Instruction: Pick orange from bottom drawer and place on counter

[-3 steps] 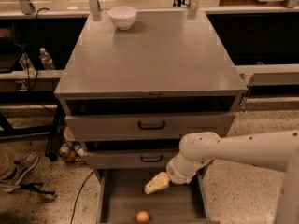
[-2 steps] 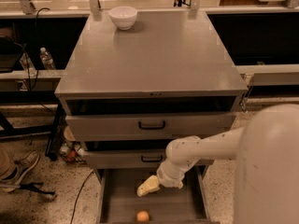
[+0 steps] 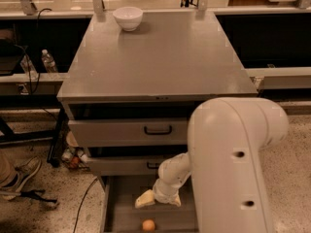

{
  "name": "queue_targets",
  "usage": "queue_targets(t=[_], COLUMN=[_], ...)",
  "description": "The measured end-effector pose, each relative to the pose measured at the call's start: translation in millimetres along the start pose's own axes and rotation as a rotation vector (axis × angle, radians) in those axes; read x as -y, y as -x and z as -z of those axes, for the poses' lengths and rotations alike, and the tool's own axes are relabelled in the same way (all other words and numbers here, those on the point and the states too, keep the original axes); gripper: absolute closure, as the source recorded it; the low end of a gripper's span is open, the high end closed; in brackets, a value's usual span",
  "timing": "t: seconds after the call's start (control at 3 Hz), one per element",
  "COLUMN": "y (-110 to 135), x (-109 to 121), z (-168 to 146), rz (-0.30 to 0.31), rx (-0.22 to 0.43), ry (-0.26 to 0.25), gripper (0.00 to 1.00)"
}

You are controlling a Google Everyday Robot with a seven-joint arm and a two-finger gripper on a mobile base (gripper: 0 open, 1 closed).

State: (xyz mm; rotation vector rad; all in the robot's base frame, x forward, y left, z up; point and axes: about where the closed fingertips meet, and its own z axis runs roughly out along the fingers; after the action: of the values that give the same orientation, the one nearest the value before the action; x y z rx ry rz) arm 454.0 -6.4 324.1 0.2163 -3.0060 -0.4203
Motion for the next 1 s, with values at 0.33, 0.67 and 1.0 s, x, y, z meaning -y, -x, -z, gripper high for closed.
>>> queue_targets(t=[0.33,0.67,1.0], y=[7.7,14.1,15.5], x=[-4.4,-6.1,-6.2], z=[-37.0,-78.4,-123.1], rz=[-0.059,-0.1,-0.119], rx=[0.019,0.017,-0.023], ry=[-0.001,-0.004,-0.048], gripper=[0.0,0.0,0.0])
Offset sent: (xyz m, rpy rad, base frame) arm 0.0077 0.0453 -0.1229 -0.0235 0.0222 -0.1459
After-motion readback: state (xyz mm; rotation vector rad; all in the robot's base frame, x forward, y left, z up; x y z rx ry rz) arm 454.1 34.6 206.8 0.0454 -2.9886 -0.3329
